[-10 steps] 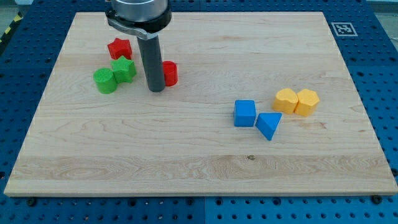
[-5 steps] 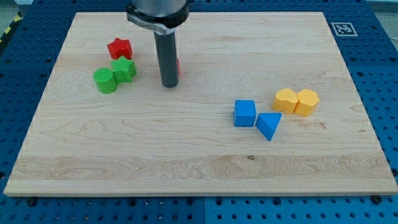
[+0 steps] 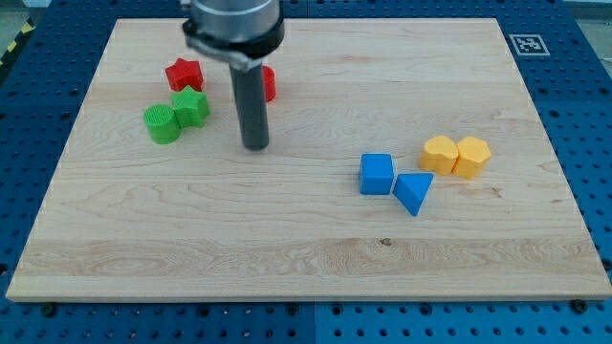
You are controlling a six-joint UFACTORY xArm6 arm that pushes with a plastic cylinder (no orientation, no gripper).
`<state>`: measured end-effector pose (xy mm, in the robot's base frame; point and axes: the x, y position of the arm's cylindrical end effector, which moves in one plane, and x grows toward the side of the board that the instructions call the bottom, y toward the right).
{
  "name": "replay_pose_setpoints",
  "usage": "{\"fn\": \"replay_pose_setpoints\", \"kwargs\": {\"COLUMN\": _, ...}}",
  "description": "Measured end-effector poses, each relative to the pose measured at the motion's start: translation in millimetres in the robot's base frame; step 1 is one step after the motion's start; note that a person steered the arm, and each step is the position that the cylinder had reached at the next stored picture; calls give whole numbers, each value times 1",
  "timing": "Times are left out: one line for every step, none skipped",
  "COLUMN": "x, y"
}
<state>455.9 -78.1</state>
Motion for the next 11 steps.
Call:
{"fn": "replay_pose_setpoints", "kwargs": {"x": 18, "y": -73}}
{"fn": "replay_pose_setpoints", "kwargs": {"x": 12, "y": -158}}
{"fn": "replay_pose_setpoints", "kwargs": {"x": -25, "y": -215}}
{"fn": "replay_pose_setpoints", "kwargs": {"x": -78, "y": -203}}
{"fn": "replay_pose_setpoints", "kwargs": {"x": -119, "y": -153}}
{"fn": "replay_pose_setpoints", "kwargs": {"x": -119, "y": -152}}
{"fn": "replay_pose_setpoints", "kwargs": {"x": -121, "y": -121}}
{"fn": "replay_pose_setpoints", "kwargs": {"x": -133, "y": -85}}
{"fn": "replay_pose_setpoints", "kwargs": {"x": -145, "y": -51}}
{"fn": "replay_pose_setpoints", "kwargs": {"x": -145, "y": -27}}
{"fn": "replay_pose_setpoints", "kwargs": {"x": -144, "y": -17}}
